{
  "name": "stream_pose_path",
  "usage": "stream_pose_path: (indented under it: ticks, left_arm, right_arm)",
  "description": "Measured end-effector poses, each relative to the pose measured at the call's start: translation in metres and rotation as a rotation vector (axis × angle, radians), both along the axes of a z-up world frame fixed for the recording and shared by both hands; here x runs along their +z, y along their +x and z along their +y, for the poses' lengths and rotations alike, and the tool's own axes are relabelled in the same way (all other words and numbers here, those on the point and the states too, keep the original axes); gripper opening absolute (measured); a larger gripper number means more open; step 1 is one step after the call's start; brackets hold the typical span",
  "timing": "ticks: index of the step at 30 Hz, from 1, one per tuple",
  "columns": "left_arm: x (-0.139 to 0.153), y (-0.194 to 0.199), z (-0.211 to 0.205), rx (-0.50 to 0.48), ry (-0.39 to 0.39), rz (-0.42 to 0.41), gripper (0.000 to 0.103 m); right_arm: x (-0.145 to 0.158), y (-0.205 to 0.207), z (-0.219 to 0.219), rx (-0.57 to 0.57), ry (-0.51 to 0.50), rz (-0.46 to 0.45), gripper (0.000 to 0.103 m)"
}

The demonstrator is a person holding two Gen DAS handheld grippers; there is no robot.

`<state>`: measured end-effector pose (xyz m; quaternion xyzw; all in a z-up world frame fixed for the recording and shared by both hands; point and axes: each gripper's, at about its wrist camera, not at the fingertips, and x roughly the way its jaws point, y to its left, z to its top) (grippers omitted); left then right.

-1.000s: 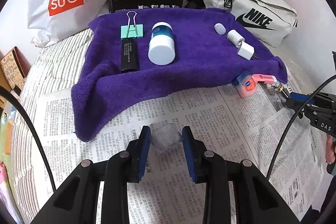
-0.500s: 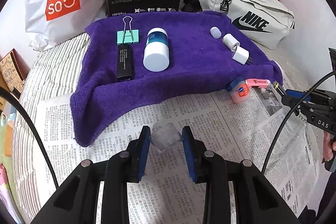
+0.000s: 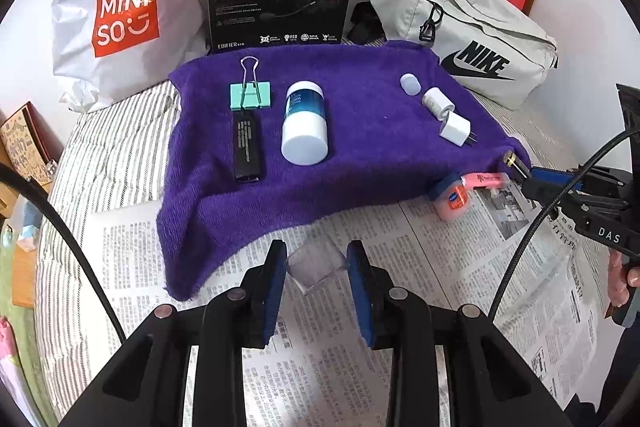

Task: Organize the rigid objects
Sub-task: 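Carry the tube onto the towel with the right tool while the left tool carries the cup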

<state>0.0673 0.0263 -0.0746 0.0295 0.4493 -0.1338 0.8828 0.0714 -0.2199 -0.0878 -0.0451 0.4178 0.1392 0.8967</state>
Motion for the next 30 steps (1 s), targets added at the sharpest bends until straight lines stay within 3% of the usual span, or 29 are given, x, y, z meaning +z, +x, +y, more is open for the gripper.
stream_pose_path:
  ticks: [16, 30]
  left_arm:
    - [0.015, 0.035, 0.007, 0.000, -0.002, -0.003, 0.030]
    - [0.013, 0.066, 0.019, 0.011, -0.011, 0.012, 0.030]
  right_arm:
    - [0.017, 0.049, 0.022, 0.033, 0.009, -0.015, 0.025]
    - [0.005, 0.103, 0.040, 0.035, -0.001, 0.026, 0.025]
